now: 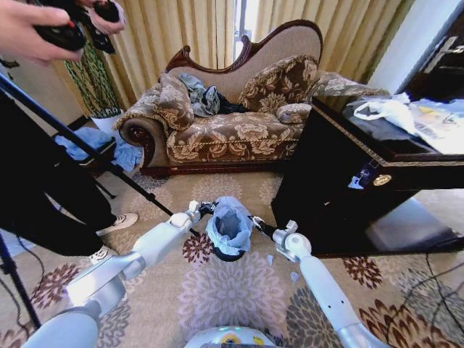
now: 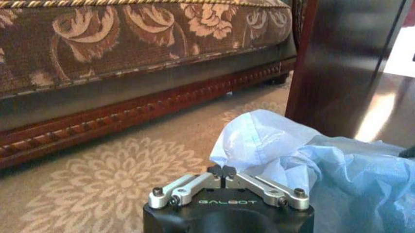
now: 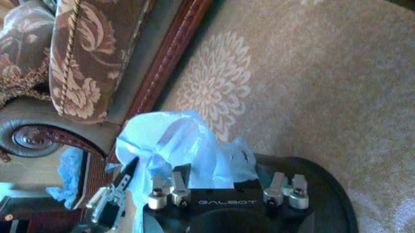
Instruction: Place a garbage bag over the trash bin.
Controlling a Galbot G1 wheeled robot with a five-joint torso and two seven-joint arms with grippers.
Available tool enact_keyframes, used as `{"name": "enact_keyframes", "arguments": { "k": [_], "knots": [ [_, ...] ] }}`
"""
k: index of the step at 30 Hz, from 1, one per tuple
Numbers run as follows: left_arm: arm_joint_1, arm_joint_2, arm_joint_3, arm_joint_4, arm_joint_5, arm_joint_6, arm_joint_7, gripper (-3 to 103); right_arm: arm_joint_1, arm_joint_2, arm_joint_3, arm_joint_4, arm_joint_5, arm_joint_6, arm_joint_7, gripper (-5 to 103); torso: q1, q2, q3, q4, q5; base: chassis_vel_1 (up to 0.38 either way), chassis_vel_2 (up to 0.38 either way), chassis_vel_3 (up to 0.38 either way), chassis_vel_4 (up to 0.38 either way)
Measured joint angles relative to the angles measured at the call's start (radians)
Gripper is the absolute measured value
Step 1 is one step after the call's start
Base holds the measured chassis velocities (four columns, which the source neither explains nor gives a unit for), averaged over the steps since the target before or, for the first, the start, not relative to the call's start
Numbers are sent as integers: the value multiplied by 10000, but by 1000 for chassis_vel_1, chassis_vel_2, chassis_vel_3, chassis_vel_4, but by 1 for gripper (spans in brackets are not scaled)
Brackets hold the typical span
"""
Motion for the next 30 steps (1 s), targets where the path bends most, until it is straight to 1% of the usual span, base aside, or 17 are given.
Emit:
{"name": "enact_keyframes", "arguments": {
  "k": [1, 5, 6, 8, 10, 14, 17, 20, 26, 30],
  "knots": [
    [0, 0, 0, 0, 0, 0, 0, 0, 0, 0, 0, 0, 0, 0, 0, 66, 0, 0, 0, 0, 0, 0, 0, 0, 0],
    [-22, 21, 10, -1, -35, -13, 30, 0, 65, 151, -63, -222, -271, 62, -176, 44, 0, 0, 0, 0, 0, 0, 0, 0, 0],
    [-22, 21, 10, -1, -35, -13, 30, 0, 65, 151, -63, -222, -271, 62, -176, 44, 0, 0, 0, 0, 0, 0, 0, 0, 0],
    [-25, 48, 15, -11, -61, -22, 58, 0, 91, 161, -91, -274, -355, 81, -248, 33, 0, 0, 0, 0, -1, 0, 0, 0, 0],
    [-26, 48, 16, -11, -64, -29, 63, 0, 103, 159, -101, -291, -379, 89, -270, 33, 0, 0, 0, -1, -1, 0, 0, 0, 0],
    [-52, 50, 15, 0, -74, -45, 67, 0, 127, 118, -122, -345, -520, 149, -414, 14, 0, 0, -1, -1, -2, 0, 0, 0, 0],
    [-70, 51, 16, 30, -77, -47, 65, 0, 129, 103, -116, -366, -560, 177, -477, 10, -1, 1, -1, -1, -2, 0, 0, 0, 0],
    [-104, 49, 18, 84, -91, -52, 29, 0, 116, 94, -96, -414, -658, 235, -592, 3, -1, 2, -3, -2, -2, 0, 0, 0, 0],
    [-122, 72, 25, 122, -116, -54, 9, 0, 44, 133, -68, -483, -805, 317, -737, 2, -4, 5, -6, -1, -1, 0, 0, 0, 0],
    [-141, 90, 26, 121, -134, -58, 7, 0, -103, 93, -49, -309, -655, 319, -710, 2, -3, 5, -3, 2, 2, 0, 0, 0, 0]
  ]
}}
